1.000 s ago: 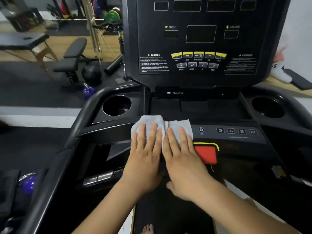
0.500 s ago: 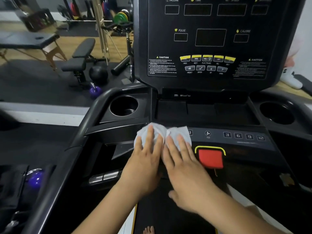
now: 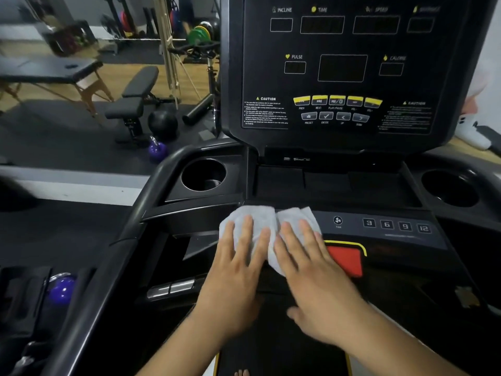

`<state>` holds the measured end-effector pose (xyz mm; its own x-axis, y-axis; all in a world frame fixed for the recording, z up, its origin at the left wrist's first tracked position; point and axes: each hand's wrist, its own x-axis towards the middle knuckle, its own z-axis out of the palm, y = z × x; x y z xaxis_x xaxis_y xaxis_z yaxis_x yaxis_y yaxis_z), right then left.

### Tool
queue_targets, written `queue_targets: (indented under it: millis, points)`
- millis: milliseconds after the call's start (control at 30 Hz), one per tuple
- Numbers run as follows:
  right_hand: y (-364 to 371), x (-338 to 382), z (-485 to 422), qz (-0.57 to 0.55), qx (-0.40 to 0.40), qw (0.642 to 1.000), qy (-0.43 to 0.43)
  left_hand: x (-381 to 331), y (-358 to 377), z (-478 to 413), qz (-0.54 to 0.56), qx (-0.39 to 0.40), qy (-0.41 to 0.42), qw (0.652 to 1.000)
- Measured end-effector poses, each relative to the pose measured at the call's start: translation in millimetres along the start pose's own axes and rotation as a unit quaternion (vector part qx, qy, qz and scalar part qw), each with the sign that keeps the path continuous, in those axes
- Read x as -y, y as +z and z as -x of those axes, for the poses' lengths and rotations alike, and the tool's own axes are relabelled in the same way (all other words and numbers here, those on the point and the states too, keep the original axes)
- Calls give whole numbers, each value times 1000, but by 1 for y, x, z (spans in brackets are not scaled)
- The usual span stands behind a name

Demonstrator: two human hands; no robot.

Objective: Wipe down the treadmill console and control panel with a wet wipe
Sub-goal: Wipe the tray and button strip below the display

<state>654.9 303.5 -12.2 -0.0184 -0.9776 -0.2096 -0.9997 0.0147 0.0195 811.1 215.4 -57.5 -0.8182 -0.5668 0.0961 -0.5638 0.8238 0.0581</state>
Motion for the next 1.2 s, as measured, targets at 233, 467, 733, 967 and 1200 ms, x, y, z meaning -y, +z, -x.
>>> queue_targets:
  millis: [233,467,733,967,1200]
  points:
    - [-14,-16,-14,-12,7,997,80,-8,-2,-16,-17,9,-35,999]
    - [-5,-30,23,-37,9,999,35,-19,-2,7,-14,24,2,1000]
    - [-7,-23,11,-63,-11,995,73,-46,-10,-38,-36,35,-3,999]
    - [8,-58,54,-48,-15,991,128,-37,3,9,-32,34,38,998]
    - [4,-24,19,-69,-56,994,67,-48,3,-45,-60,-1,15,998]
